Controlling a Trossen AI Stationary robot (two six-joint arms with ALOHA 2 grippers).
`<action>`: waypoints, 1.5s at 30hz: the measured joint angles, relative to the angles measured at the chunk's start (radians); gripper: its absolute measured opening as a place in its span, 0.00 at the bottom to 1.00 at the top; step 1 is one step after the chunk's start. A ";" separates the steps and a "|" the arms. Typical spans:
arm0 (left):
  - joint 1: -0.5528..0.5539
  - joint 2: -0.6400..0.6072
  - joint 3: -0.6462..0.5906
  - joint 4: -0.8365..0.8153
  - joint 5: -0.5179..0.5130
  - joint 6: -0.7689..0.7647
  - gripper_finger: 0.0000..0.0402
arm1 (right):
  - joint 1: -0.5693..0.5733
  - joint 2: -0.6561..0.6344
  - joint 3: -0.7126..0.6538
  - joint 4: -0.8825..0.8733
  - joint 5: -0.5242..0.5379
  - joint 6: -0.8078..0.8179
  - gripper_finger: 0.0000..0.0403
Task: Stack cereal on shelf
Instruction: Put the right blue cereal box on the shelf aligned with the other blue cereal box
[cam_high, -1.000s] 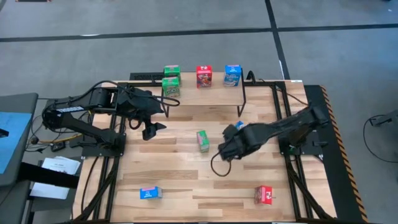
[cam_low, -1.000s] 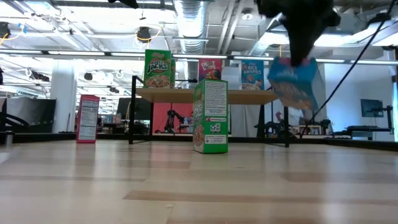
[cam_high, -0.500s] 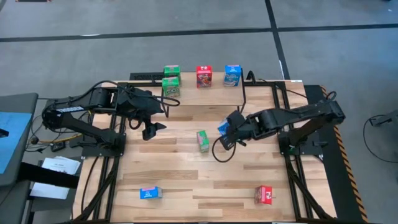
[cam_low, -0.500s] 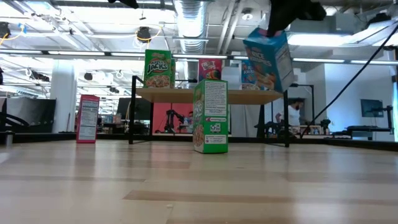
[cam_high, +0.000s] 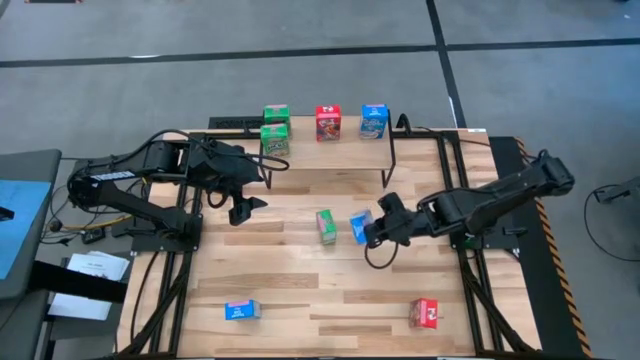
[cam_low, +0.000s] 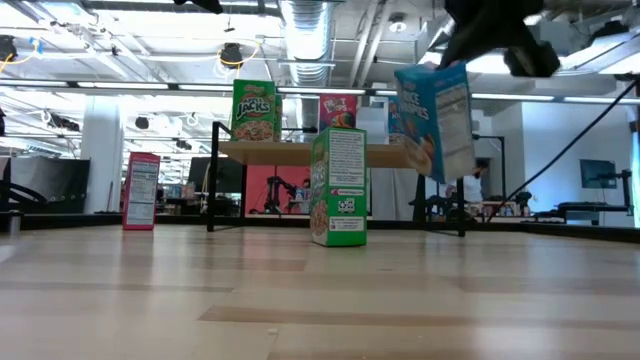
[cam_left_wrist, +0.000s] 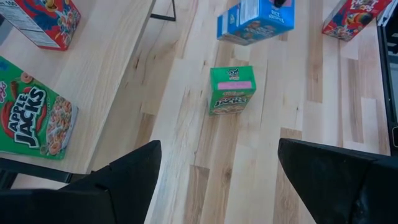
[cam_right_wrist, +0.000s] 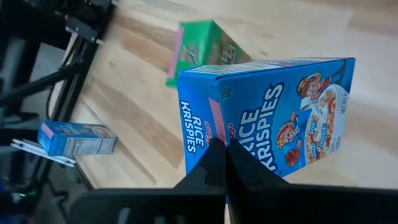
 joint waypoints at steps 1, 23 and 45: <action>0.000 0.000 0.000 0.000 0.000 0.000 0.78 | 0.006 -0.006 -0.021 0.017 -0.001 0.030 0.02; 0.000 0.000 0.000 0.000 0.000 0.000 0.78 | 0.048 -0.049 -0.264 0.240 0.005 0.357 0.22; 0.000 0.000 0.000 0.000 0.000 0.000 0.78 | 0.048 -0.151 -0.200 0.024 0.020 0.212 0.62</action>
